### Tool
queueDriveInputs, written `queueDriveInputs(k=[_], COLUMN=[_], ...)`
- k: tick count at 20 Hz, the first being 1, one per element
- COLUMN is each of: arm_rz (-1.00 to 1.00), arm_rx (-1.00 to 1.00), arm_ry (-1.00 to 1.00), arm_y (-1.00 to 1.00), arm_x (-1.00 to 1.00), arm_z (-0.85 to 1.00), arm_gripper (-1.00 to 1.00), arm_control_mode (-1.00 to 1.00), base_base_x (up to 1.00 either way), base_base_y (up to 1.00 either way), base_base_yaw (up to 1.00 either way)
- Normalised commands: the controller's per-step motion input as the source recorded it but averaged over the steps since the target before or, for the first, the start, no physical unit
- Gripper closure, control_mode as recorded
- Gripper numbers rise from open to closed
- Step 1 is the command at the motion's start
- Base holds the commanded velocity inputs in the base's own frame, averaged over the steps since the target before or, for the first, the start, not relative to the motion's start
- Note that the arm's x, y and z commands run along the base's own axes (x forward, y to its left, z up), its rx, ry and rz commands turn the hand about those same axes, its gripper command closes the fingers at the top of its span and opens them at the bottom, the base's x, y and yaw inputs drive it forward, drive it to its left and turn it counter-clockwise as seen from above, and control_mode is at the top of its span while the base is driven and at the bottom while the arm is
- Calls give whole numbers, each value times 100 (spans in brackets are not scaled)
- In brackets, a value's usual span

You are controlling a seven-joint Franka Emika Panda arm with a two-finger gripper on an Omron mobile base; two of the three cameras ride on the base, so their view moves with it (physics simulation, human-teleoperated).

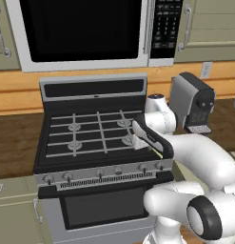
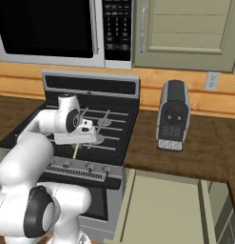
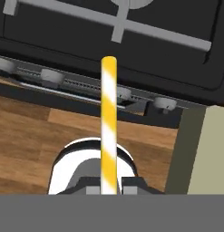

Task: Take a straw from the drawer in front and place it inside the glass cup on the dining counter.

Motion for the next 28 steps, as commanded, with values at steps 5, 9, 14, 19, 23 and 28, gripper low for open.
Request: queueDriveInputs(k=[5, 9, 14, 19, 23, 28], arm_rz=[-17, -6, -2, -1, 0, 0], arm_rx=[0, 3, 4, 2, 0, 0], arm_ry=[-17, -3, 0, -3, 0, 0], arm_y=[44, 6, 1, 0, 0, 0], arm_x=[7, 14, 11, 0, 0, 0], arm_z=[-28, 0, 0, 0, 0, 0], arm_gripper=[100, 100, 100, 100, 100, 100], arm_control_mode=[-100, -100, -100, 100, 100, 100], base_base_x=[0, 0, 0, 0, -1, -12], base_base_y=[0, 0, 0, 11, 53, 66], base_base_yaw=[0, 0, 0, -1, 0, -3])
